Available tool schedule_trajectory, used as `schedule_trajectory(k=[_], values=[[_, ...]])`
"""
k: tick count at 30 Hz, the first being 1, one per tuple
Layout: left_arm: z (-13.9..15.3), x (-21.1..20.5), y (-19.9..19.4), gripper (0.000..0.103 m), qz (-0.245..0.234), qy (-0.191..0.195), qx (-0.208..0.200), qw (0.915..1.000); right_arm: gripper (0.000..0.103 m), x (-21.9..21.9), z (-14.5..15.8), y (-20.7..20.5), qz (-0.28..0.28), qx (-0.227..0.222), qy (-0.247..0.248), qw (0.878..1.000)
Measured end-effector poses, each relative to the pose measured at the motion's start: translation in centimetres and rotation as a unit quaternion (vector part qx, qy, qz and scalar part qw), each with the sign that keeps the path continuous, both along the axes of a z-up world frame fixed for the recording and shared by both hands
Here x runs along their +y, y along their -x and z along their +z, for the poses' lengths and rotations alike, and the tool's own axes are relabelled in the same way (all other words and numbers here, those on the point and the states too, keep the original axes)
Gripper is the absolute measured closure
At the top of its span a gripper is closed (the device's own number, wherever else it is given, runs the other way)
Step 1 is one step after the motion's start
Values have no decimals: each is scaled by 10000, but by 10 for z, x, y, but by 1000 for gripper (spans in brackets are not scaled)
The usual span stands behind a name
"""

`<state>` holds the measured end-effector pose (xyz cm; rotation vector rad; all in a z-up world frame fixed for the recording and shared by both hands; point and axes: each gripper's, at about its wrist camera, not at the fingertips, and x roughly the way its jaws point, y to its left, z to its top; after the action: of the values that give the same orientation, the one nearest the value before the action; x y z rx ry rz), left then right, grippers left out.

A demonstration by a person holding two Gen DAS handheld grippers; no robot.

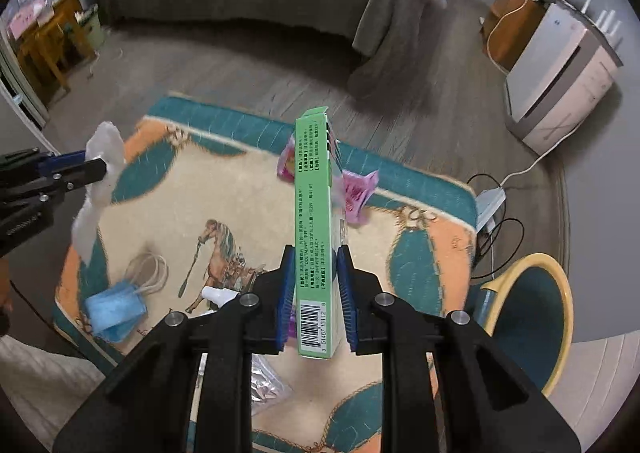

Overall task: Collect trash
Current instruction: 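Carry the tissue and medicine box over the bin and open both tools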

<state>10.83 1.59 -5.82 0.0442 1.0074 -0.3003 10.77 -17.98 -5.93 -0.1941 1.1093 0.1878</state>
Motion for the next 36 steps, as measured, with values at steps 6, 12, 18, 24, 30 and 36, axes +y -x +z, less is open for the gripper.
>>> schedule_trajectory(k=[6,12,18,24,30,36], values=[[25,-27,5,79,-124,125,-555,9983,83,-26,29,12,-294,-331,-284,9986],[41,-64,11,79,-475,314,-896,9943,83,-50,42,22,-463,-525,-381,9968],[39,-107,9,79,-826,490,-876,9915,83,-88,48,35,-822,-580,-445,9939],[39,-149,18,79,-1332,600,-895,9852,83,-138,50,48,-1408,-651,-505,9866],[42,-169,26,79,-1613,920,-796,9794,83,-176,43,51,-1963,-618,-470,9775],[43,-185,36,79,-1782,1036,-752,9756,83,-197,33,54,-2590,-503,-282,9642]])
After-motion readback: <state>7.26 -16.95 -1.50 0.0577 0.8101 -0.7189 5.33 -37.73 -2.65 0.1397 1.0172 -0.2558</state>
